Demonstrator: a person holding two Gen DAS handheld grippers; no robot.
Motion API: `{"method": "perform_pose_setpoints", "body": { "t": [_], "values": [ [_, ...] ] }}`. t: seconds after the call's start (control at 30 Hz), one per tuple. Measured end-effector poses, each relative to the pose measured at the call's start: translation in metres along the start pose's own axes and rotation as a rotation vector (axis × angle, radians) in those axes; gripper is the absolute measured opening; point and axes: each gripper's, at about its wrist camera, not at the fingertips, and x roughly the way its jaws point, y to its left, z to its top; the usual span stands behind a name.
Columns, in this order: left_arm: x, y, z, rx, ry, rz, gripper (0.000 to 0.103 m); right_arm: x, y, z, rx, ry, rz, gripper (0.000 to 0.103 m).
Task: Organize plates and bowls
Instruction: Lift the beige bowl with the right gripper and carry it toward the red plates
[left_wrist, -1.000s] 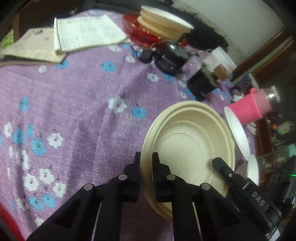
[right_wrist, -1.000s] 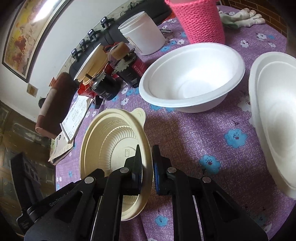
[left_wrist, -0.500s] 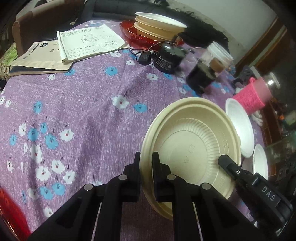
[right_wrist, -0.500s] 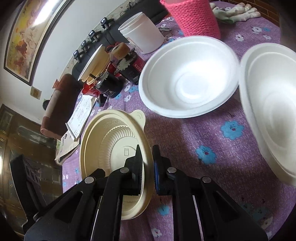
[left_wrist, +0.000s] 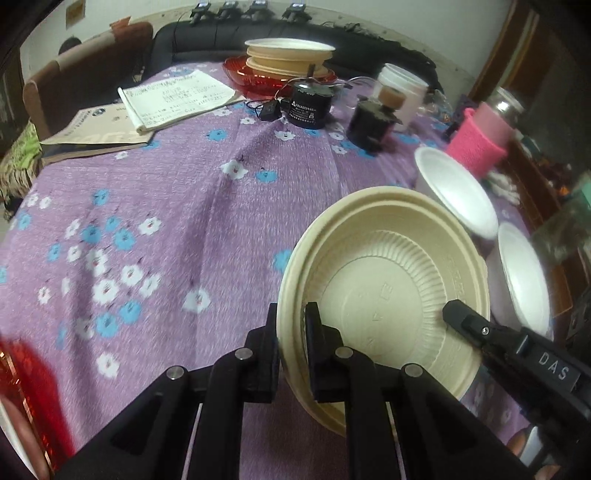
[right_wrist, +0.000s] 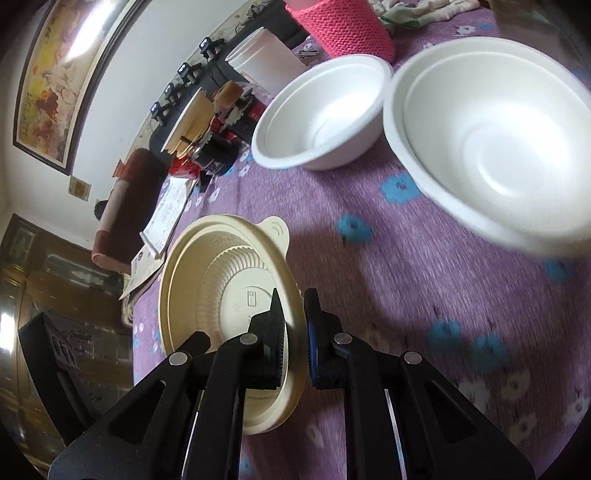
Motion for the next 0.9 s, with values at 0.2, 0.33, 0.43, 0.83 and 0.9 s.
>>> {"method": "perform_pose_setpoints", "body": {
  "t": [0.2,0.33,0.43,0.83,0.9],
  "values": [
    [-0.020,0.003,-0.021,0.028,-0.036,0.043,0.012,-0.009,0.001,-0.017,-0.024,0.003,0.045,0.010],
    [-0.031,0.009,-0.034,0.034,-0.051,0.062,0.013,-0.011,0.005,-0.026,-0.038,0.016,0.068,0.010],
    [-0.036,0.010,-0.043,0.043,-0.062,0.085,0.014,-0.012,0.008,-0.034,-0.059,0.005,0.092,0.011],
    [-0.042,0.022,-0.055,0.029,-0.073,0.127,0.015,0.001,0.016,-0.044,-0.122,0.030,0.153,0.011],
    [-0.041,0.021,-0.056,0.029,-0.073,0.128,0.015,0.002,0.016,-0.044,-0.124,0.032,0.153,0.011]
  ]
}}
